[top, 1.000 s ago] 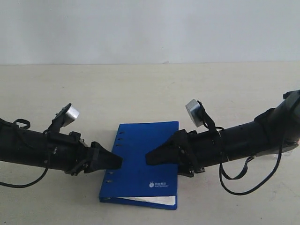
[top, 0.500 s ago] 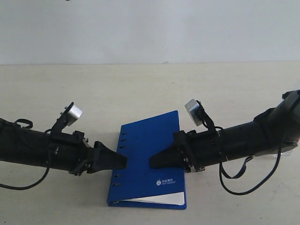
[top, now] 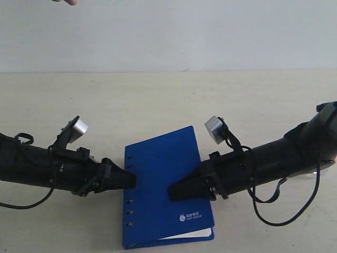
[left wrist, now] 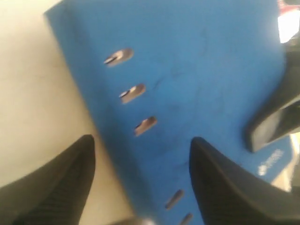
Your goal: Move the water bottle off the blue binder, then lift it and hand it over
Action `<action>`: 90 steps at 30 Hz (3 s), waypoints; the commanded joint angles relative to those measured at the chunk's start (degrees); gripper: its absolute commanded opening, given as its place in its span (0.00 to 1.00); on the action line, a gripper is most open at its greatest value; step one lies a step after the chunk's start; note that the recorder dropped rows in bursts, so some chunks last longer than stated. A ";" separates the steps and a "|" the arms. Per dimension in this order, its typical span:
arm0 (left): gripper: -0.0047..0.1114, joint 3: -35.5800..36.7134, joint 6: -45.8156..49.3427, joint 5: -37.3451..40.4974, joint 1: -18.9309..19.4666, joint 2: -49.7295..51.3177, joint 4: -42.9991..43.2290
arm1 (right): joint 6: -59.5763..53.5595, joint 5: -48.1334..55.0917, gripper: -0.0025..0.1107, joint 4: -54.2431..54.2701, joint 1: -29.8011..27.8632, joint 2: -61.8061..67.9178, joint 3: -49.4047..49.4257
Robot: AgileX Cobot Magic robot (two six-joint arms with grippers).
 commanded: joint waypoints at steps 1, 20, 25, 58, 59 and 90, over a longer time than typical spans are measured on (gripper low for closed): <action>0.52 -0.09 1.00 3.08 0.18 -0.16 0.23 | -1.15 0.98 0.02 -2.68 0.07 -1.24 0.10; 0.52 -3.54 2.22 7.73 0.18 0.62 0.23 | -0.77 0.98 0.02 -5.30 2.85 -10.04 0.10; 0.52 -7.91 2.22 20.67 -0.03 7.29 0.23 | -1.49 0.98 0.02 -5.09 4.60 -10.04 0.10; 0.08 -8.00 4.12 20.67 -1.37 0.05 2.32 | 6.53 -13.54 0.40 -3.70 4.47 -10.04 0.10; 0.08 -8.00 4.12 20.67 -1.37 0.05 2.32 | 6.55 -15.03 0.40 -3.70 4.47 -10.04 0.10; 0.08 -8.00 5.58 20.67 2.49 0.05 5.62 | 16.53 -34.82 0.65 -21.74 -0.10 -21.32 0.10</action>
